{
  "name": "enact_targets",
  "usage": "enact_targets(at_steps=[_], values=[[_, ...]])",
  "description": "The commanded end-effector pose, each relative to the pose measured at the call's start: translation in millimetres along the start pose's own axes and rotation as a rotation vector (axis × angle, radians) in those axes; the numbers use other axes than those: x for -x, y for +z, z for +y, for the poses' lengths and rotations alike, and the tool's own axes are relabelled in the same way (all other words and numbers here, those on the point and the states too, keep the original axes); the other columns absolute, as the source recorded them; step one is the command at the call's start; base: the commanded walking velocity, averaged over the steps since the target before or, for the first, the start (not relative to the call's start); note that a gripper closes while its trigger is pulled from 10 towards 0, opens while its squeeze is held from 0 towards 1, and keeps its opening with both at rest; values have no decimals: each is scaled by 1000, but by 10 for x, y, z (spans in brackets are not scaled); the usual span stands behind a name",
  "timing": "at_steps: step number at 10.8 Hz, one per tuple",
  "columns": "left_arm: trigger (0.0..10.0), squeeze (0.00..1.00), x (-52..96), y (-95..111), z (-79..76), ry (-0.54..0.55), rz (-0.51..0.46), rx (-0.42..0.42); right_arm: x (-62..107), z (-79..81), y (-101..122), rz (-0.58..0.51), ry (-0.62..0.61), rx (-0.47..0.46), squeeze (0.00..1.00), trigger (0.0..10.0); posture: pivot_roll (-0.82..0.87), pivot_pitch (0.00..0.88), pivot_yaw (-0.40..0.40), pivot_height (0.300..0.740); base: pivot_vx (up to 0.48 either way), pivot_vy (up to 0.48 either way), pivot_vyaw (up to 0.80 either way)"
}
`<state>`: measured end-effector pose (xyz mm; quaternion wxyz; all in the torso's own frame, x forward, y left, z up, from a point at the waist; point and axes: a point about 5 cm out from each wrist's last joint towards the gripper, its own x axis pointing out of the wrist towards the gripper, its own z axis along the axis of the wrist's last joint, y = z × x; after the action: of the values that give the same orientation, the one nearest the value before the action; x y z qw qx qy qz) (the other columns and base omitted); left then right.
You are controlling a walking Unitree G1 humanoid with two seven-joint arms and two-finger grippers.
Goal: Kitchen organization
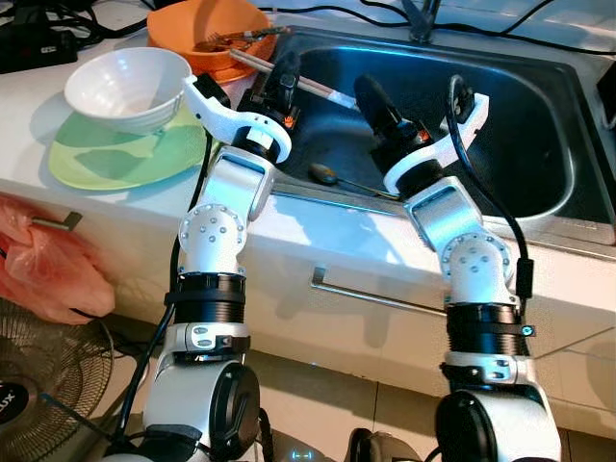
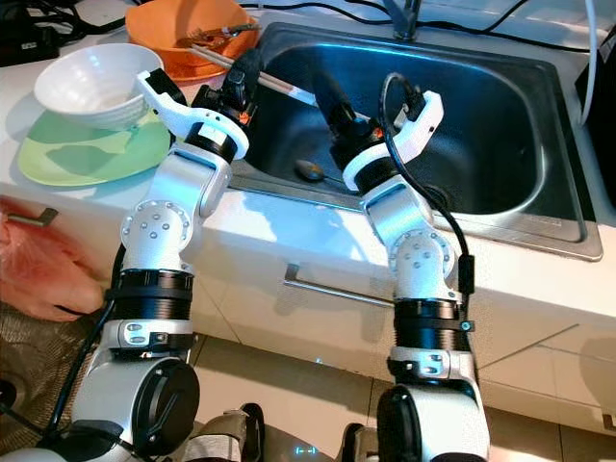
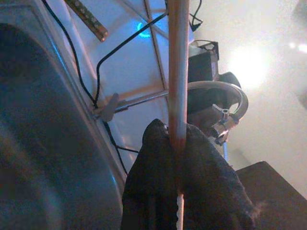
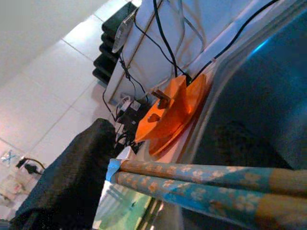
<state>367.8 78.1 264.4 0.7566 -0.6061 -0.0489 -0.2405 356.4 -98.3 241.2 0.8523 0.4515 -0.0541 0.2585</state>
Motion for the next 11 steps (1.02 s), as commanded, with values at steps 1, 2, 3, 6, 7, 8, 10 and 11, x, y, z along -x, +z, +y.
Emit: enact_targets(at_steps=[1, 2, 3, 6, 7, 8, 10, 11], values=[[0, 0, 108, -630, 86, 46, 82, 219, -48, 63, 71, -8, 29, 25, 0, 0, 7, 172, 23, 740, 0, 0, 0], [0, 0, 109, -628, 85, 47, 80, 220, -55, 66, 73, -8, 32, 30, 0, 0, 8, 171, 24, 740, 0, 0, 0], [0, 0, 113, -632, 85, 49, 82, 220, -67, 69, 84, -9, 36, 36, 0, 0, 9, 171, 25, 740, 0, 0, 0], [0, 0, 145, -655, 137, 81, 91, 200, -113, 79, 160, -42, 38, 41, 0, 0, 9, 167, 25, 740, 0, 0, 0], [0, 0, 151, -667, 160, 94, 90, 204, -125, 84, 178, -60, 32, 34, 0, 0, 9, 167, 25, 740, 0, 0, 0], [0, 0, 158, -677, 180, 107, 89, 204, -136, 90, 187, -69, 31, 30, 0, 0, 9, 167, 25, 740, 0, 0, 0], [0, 0, 166, -697, 204, 122, 93, 202, -185, 121, 222, -82, 42, 28, 0, 0, 6, 167, 24, 740, 0, 0, 0], [0, 0, 171, -692, 223, 135, 91, 189, -192, 125, 229, -84, 44, 34, 0, 0, 6, 167, 24, 740, 0, 0, 0]])
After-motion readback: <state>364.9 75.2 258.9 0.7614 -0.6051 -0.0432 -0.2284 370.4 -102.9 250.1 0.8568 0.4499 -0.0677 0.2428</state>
